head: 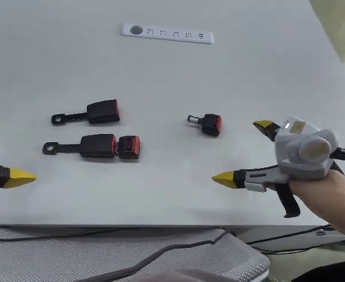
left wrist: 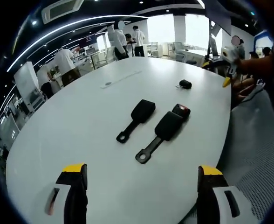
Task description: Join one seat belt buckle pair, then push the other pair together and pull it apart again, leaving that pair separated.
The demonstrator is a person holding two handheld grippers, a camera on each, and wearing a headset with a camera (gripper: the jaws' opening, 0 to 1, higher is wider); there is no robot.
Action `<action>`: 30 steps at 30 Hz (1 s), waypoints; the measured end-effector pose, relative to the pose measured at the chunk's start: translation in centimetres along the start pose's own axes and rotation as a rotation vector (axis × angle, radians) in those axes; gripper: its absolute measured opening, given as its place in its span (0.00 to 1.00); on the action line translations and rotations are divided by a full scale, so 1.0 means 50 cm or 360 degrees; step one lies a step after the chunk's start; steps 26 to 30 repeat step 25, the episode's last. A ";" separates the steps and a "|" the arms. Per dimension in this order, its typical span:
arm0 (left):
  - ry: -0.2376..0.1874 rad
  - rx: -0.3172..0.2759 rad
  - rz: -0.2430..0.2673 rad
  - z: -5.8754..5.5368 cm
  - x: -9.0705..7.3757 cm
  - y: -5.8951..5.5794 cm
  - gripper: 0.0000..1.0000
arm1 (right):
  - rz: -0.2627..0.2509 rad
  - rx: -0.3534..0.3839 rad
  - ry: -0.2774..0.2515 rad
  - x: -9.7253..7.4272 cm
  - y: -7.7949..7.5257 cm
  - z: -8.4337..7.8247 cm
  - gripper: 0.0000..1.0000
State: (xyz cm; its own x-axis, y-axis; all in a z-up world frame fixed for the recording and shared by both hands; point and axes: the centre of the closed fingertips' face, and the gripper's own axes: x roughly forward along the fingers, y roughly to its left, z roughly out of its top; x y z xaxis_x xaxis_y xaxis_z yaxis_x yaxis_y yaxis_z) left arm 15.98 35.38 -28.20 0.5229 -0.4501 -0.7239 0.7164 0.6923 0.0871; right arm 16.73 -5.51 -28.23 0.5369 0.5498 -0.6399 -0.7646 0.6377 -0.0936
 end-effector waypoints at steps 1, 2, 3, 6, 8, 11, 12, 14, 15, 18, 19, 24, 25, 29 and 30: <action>-0.0007 -0.0009 0.0016 -0.001 -0.003 0.005 1.00 | -0.0008 0.0001 -0.0008 -0.002 -0.002 0.003 1.00; -0.0012 -0.0025 0.0022 -0.001 -0.006 0.007 1.00 | -0.0015 0.0000 -0.0010 -0.002 -0.004 0.005 1.00; -0.0018 -0.0041 0.0027 -0.001 -0.008 0.008 1.00 | -0.0022 -0.0007 -0.0011 -0.003 -0.005 0.006 1.00; -0.0029 -0.0048 0.0039 0.000 -0.010 0.010 1.00 | -0.0038 -0.0017 -0.0022 -0.008 -0.008 0.014 1.00; -0.0037 -0.0065 0.0044 0.001 -0.012 0.009 1.00 | -0.0043 -0.0022 -0.0027 -0.009 -0.009 0.015 1.00; -0.0055 -0.0098 0.0037 0.004 -0.016 0.005 1.00 | -0.0058 -0.0026 -0.0018 -0.012 -0.013 0.012 1.00; -0.0049 -0.0104 0.0027 0.003 -0.017 0.001 1.00 | -0.0062 -0.0024 -0.0010 -0.013 -0.013 0.008 1.00; -0.0045 -0.0096 0.0035 0.000 -0.020 -0.001 1.00 | -0.0065 -0.0026 -0.0001 -0.014 -0.013 0.004 1.00; -0.0051 -0.0103 0.0038 0.000 -0.021 -0.001 1.00 | -0.0062 -0.0025 -0.0002 -0.014 -0.013 0.003 1.00; -0.0063 -0.0122 0.0048 -0.001 -0.026 0.000 1.00 | -0.0056 -0.0033 0.0003 -0.015 -0.009 0.001 1.00; -0.0066 -0.0116 0.0053 0.000 -0.028 -0.001 1.00 | -0.0056 -0.0034 0.0001 -0.015 -0.009 0.001 1.00; -0.0084 -0.0106 0.0060 0.008 -0.032 -0.004 1.00 | -0.0055 -0.0019 -0.0009 -0.013 -0.012 0.002 1.00; -0.0090 -0.0103 0.0059 0.010 -0.033 -0.005 1.00 | -0.0055 -0.0019 -0.0010 -0.012 -0.012 0.003 1.00; -0.0090 -0.0103 0.0059 0.010 -0.033 -0.005 1.00 | -0.0055 -0.0019 -0.0010 -0.012 -0.012 0.003 1.00; -0.0090 -0.0103 0.0059 0.010 -0.033 -0.005 1.00 | -0.0055 -0.0019 -0.0010 -0.012 -0.012 0.003 1.00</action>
